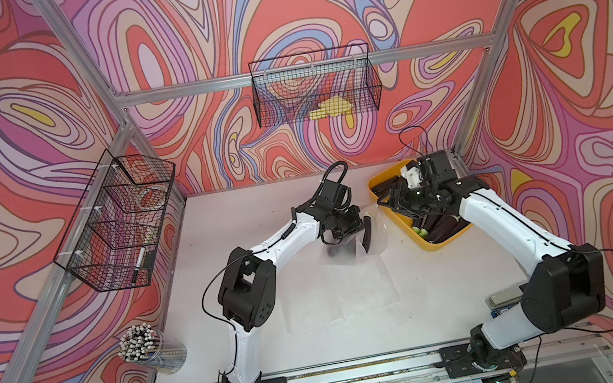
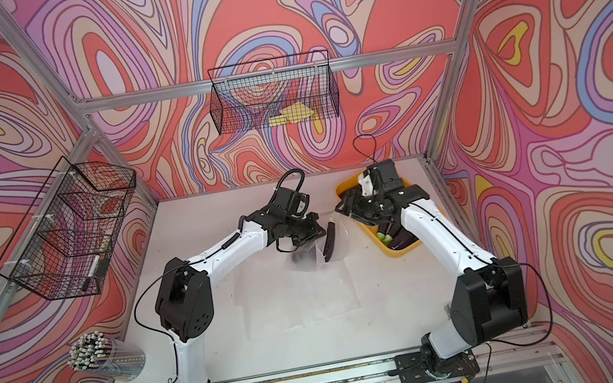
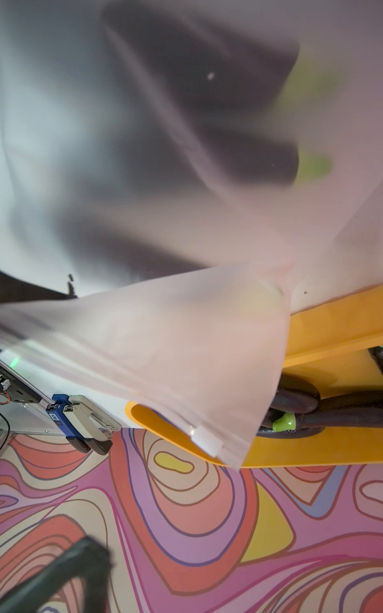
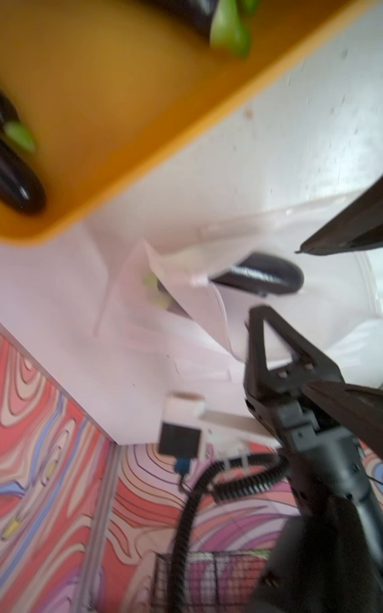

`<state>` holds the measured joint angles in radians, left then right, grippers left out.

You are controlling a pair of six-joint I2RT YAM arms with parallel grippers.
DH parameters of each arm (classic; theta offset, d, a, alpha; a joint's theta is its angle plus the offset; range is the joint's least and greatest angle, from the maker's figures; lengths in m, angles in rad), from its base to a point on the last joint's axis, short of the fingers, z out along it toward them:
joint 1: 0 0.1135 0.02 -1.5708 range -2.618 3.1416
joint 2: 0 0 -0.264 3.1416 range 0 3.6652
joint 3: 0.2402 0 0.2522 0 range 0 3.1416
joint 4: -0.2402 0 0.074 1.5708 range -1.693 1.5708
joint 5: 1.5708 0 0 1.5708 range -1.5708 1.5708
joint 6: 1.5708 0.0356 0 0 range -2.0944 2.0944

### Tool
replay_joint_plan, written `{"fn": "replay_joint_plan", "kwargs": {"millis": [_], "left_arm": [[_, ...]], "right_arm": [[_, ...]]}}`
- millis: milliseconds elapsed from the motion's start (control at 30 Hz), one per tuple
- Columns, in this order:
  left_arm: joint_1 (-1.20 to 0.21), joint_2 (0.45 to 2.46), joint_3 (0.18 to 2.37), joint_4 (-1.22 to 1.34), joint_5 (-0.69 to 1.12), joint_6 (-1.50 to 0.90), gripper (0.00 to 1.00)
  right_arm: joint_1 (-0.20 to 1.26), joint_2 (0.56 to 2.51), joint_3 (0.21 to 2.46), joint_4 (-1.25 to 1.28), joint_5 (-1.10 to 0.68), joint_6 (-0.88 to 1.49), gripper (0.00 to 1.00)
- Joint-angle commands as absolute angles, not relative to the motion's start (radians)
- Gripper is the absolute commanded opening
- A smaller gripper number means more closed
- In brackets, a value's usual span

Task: Place the eggplant in a zip-top bag and seal the zipper
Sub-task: Place the eggplant in the zipper food storage bag, then pick up the eggplant from the basket.

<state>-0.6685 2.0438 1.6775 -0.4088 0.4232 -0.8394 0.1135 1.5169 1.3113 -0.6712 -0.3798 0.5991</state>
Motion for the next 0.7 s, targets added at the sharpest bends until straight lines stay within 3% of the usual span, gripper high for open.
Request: {"fn": "replay_joint_plan", "kwargs": {"millis": [0, 100, 367, 667], "left_arm": [[-0.672, 2.033, 1.684, -0.391, 0.430, -0.853, 0.00], [-0.678, 2.015, 1.681, -0.398, 0.418, -0.845, 0.00], [-0.678, 1.991, 1.666, -0.407, 0.414, -0.821, 0.00], [-0.678, 1.994, 1.660, -0.387, 0.429, -0.822, 0.00]], "right_arm": [[0.077, 1.622, 1.342, -0.744, -0.169, 0.490, 0.59], [0.071, 1.695, 1.338, -0.697, -0.036, 0.477, 0.59], [0.043, 1.875, 1.387, -0.680, 0.118, 0.432, 0.58], [0.009, 2.007, 1.468, -0.647, 0.112, 0.401, 0.60]]}}
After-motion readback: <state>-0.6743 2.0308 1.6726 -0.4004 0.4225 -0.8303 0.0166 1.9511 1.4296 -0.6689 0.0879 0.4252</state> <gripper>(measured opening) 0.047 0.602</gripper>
